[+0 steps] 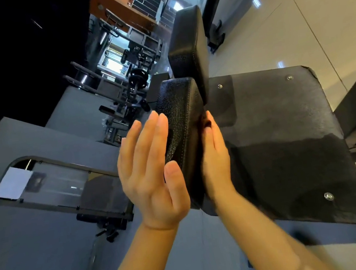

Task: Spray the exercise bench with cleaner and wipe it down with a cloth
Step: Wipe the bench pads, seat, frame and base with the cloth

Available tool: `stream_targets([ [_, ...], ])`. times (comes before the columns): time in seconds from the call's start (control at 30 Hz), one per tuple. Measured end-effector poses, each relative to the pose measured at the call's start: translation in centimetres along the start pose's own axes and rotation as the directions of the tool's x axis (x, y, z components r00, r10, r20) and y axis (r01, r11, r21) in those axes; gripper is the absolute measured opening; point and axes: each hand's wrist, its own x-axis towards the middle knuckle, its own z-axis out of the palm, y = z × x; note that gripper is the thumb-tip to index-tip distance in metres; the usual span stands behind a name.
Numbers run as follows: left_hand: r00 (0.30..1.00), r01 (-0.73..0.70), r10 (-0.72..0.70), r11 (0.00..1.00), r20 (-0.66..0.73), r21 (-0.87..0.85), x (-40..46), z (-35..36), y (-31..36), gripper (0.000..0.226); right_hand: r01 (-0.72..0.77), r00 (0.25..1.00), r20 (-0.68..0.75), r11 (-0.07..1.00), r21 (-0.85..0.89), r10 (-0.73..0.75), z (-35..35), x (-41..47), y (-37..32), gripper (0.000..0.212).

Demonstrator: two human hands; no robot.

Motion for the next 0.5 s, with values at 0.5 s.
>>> stream_targets([
  [0.5,0.975,0.169,-0.184,0.979,-0.128,-0.113,-0.3,0.4,0.6,0.051,0.052,0.998,0.038,0.997,-0.051,-0.05,0.7,4.7,-1.0,0.041],
])
